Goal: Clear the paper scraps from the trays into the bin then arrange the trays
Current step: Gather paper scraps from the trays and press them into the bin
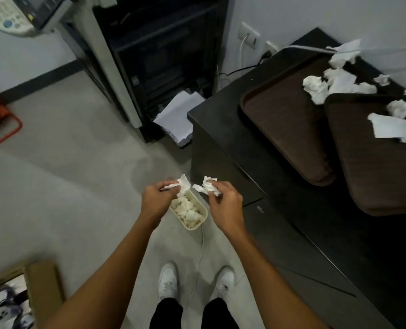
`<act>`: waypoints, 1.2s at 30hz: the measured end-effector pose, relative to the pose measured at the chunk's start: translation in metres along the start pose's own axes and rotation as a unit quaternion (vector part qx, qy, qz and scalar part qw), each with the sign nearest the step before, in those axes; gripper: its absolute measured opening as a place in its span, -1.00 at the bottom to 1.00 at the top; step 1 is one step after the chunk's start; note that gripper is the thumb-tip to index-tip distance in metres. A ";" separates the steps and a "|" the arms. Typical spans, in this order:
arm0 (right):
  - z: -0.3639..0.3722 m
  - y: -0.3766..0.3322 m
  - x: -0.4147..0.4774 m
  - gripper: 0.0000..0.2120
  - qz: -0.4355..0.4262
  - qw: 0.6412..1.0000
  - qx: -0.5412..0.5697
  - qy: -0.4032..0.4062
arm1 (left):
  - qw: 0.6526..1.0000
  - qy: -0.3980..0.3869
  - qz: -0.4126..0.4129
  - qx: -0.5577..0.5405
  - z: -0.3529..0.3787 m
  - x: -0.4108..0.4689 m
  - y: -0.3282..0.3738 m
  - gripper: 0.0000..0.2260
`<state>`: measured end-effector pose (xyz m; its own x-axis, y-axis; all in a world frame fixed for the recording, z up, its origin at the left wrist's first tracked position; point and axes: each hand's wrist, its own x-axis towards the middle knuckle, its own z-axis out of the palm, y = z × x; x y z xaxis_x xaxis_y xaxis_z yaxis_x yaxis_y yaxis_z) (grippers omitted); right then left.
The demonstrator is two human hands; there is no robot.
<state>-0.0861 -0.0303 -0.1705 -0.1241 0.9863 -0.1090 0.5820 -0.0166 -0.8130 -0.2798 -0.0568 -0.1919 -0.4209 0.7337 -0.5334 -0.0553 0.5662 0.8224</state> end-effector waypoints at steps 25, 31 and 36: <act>0.269 0.292 0.071 -0.50 0.142 0.949 -0.124 -0.254 | 0.993 0.051 -0.092 0.052 0.021 0.189 -0.243 -0.87; 0.261 0.321 0.062 -0.54 0.190 0.961 -0.145 -0.139 | 0.991 0.057 -0.093 0.078 0.021 0.206 -0.263 -0.84; 0.257 0.342 0.055 -0.35 0.133 0.943 -0.231 -0.199 | 0.990 0.049 -0.081 0.109 0.032 0.219 -0.277 -0.86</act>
<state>-0.1001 -0.0242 -0.6018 -0.1631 0.8158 -0.5548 0.9116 -0.0905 -0.4010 -0.3280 -0.0412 -0.5432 -0.5096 0.5921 -0.6243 0.0617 0.7489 0.6598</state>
